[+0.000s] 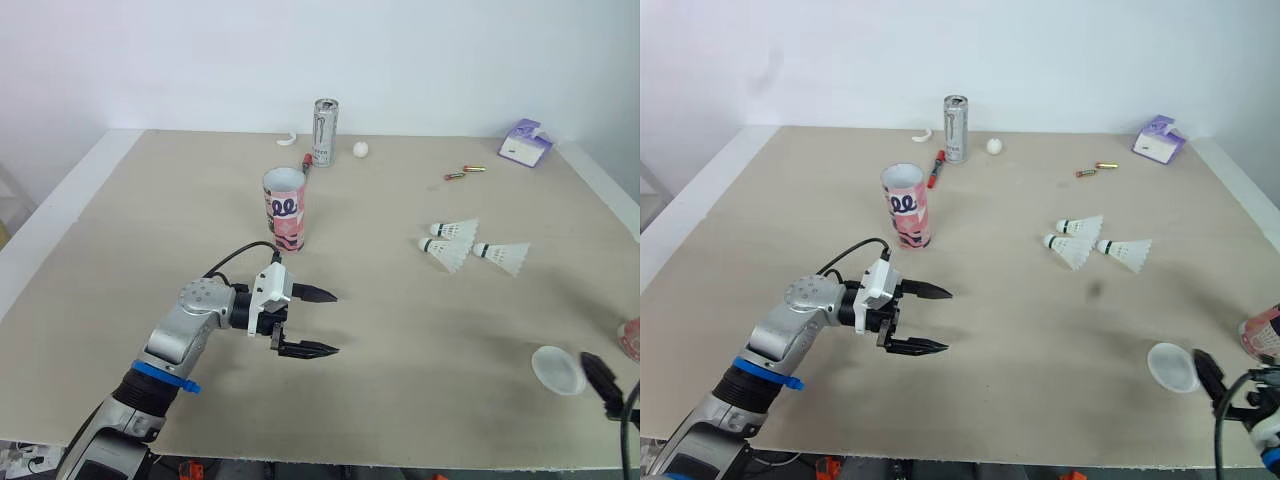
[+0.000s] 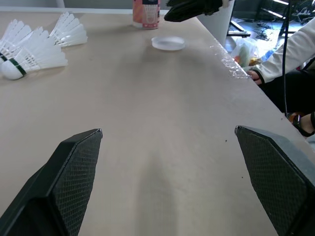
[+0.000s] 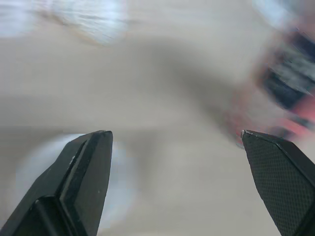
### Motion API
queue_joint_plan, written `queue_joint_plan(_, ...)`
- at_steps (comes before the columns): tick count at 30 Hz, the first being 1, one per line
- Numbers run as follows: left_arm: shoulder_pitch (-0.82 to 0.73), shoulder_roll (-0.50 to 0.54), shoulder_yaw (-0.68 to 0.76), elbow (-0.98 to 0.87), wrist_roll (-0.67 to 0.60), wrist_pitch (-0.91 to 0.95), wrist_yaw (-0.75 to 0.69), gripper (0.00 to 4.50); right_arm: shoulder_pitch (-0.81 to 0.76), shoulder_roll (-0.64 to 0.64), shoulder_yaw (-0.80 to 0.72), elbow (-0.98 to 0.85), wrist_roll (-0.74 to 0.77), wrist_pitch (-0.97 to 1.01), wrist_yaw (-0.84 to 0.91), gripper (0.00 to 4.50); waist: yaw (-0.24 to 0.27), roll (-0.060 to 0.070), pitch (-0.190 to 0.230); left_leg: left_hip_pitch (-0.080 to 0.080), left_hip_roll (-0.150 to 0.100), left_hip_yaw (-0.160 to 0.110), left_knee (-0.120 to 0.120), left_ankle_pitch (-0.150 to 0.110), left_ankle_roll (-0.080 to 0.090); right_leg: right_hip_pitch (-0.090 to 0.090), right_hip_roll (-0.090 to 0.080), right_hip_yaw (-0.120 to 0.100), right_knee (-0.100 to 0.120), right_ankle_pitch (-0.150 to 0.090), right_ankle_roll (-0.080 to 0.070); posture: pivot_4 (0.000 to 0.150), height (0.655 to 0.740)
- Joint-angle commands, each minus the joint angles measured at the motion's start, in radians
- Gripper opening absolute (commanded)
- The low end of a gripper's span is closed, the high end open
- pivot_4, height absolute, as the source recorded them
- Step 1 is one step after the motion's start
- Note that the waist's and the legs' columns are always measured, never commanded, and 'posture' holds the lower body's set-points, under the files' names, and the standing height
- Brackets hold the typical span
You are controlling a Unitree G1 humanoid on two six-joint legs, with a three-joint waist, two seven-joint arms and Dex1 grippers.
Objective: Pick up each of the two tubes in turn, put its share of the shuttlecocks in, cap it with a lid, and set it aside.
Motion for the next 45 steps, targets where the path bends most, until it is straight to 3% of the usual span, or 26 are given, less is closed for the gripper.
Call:
queue_joint_plan(1, 0.001, 0.004, 0.024, -0.018, -0.001, -0.027, 0.016, 4.5, -0.045, -0.036, 0.058, -0.078, 0.04, -0.038, 0.113, 4.46, 0.0, -0.001, 0.0, 0.0, 0.0, 0.0, 0.0, 0.0, 0.0, 0.0, 0.0, 0.0, 0.0, 0.0, 0.0, 0.15, 0.74)
queue_joint_plan(6, 0.004, 0.008, 0.049, -0.011, 0.009, -0.028, 0.069, 4.5, -0.173, -0.111, 0.2, -0.011, -0.009, -0.142, 0.302, 4.46, 0.002, -0.004, 0.002, -0.001, -0.001, 0.0, 0.0, 0.0, 0.0, 0.0, -0.001, 0.0, -0.001, -0.001, 0.001, 0.15, 0.74)
queue_joint_plan(14, 0.049, 0.0, 0.126, -0.038, 0.047, 0.011, 0.282, 4.5, -0.445, -0.182, 0.458, 0.172, -0.096, -0.245, 0.52, 4.46, 0.004, -0.01, 0.006, -0.003, -0.002, -0.001, 0.0, 0.0, -0.001, 0.0, 0.0, -0.002, -0.002, -0.001, 0.001, 0.15, 0.74)
queue_joint_plan(22, 0.141, -0.038, 0.229, -0.153, 0.047, 0.131, 0.555, 4.5, -0.699, -0.136, 0.626, 0.295, -0.139, -0.271, 0.578, 4.46, 0.009, -0.013, 0.008, -0.003, -0.002, -0.002, 0.0, -0.001, -0.001, 0.001, 0.001, -0.005, -0.001, 0.001, 0.0, 0.15, 0.74)
queue_joint_plan(28, 0.123, -0.061, 0.244, -0.073, 0.134, 0.098, 0.693, 4.5, -0.809, -0.105, 0.675, 0.365, -0.164, -0.266, 0.568, 4.46, 0.007, -0.013, 0.008, -0.003, -0.003, -0.001, 0.001, -0.001, -0.001, 0.001, 0.0, -0.003, -0.001, 0.004, -0.004, 0.15, 0.74)
queue_joint_plan(45, -0.1, -0.124, 0.23, 0.281, 0.158, 0.006, 0.66, 4.5, -0.856, -0.081, 0.684, 0.424, -0.213, -0.299, 0.553, 4.46, 0.006, -0.013, 0.008, -0.004, -0.003, 0.0, 0.001, -0.001, -0.001, 0.0, 0.002, -0.005, -0.001, 0.006, 0.0, 0.15, 0.74)
